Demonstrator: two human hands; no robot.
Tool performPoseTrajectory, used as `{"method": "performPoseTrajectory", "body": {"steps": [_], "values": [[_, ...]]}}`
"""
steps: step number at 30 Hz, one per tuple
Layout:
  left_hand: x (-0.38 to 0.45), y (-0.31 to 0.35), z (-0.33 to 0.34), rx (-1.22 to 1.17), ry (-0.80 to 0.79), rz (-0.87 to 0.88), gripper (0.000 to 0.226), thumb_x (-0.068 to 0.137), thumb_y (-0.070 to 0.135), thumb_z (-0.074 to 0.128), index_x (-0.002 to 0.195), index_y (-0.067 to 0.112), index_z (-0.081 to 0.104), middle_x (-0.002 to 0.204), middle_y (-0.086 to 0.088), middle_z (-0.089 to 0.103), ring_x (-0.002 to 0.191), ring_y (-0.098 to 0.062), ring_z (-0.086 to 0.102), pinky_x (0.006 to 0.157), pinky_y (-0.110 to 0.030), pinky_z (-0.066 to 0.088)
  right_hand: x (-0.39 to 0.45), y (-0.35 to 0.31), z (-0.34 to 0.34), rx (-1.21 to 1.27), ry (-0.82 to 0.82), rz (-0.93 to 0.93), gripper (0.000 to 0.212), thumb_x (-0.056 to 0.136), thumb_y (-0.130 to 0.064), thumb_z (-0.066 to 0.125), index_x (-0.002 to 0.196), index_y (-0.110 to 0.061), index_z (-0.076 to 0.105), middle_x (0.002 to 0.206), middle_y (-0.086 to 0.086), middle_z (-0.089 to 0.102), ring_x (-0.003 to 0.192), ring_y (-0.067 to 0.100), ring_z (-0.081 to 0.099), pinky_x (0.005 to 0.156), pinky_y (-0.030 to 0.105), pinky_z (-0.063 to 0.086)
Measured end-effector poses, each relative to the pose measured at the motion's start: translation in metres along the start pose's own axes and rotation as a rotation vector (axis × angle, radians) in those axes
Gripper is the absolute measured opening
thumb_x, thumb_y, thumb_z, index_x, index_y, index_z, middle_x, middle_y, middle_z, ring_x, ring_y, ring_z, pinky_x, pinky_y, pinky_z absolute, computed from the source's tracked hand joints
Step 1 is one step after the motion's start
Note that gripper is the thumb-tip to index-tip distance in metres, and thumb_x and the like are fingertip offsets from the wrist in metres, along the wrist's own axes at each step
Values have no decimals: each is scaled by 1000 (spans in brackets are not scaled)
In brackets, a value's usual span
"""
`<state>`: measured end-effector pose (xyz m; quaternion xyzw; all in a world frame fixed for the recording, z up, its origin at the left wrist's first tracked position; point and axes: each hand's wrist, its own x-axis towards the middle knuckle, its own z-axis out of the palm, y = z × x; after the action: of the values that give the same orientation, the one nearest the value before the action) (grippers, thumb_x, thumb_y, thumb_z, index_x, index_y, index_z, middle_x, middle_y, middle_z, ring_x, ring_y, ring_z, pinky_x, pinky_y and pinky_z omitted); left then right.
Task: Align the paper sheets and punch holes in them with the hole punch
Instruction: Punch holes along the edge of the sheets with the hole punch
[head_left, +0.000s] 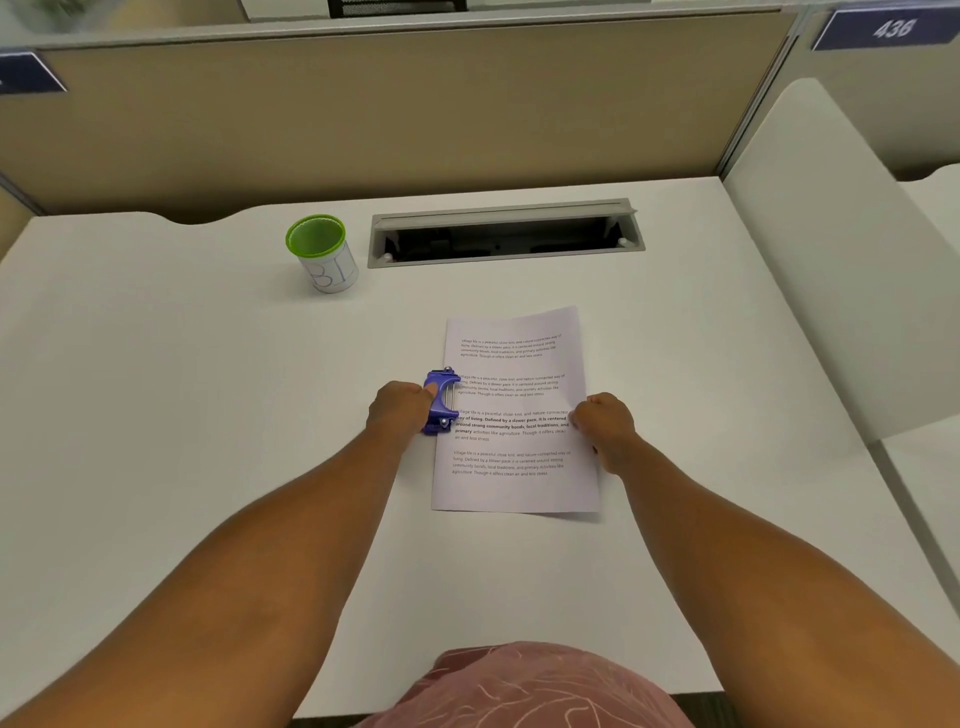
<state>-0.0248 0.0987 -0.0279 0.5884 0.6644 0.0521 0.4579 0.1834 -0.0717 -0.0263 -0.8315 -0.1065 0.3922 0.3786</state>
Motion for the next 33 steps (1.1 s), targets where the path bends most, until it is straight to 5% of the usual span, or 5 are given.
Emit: {"method": "performPoseTrajectory", "body": {"steps": [7,18,21,25,33], "values": [[1,-9,3,-50,34,26,22,86,43,67,97,24,64,101,-2,71,86,-28,67,88,-40,57,1,1,-1,43,-9,11,10,77,-5,51,75,-14,51,80,4,55,71,24,51,55,27,36],[11,-15,0,-97,8,2,22,80,45,74,84,27,61,100,-3,73,92,-27,70,89,-41,57,1,1,-3,87,-18,36,14,79,-3,51,76,-16,54,81,2,58,70,21,53,52,24,37],[8,-6,-3,-150,-58,-41,21,86,37,70,74,22,62,91,-7,70,77,-27,63,74,-34,53,1,1,-2,76,-22,33,13,78,-3,49,76,-13,57,80,2,59,67,21,52,50,24,36],[5,5,-8,-174,-141,-134,25,89,35,66,97,12,63,101,-10,71,83,-24,68,66,-31,47,1,0,1,50,7,26,12,74,-7,50,78,-12,59,82,5,60,71,24,52,58,28,40],[-1,12,-10,-73,-110,-125,25,87,32,59,77,10,55,87,-14,65,80,-30,63,57,-29,44,-4,-3,-5,-40,87,-4,18,80,-9,45,90,-10,60,90,4,61,86,27,58,71,32,47]]}}
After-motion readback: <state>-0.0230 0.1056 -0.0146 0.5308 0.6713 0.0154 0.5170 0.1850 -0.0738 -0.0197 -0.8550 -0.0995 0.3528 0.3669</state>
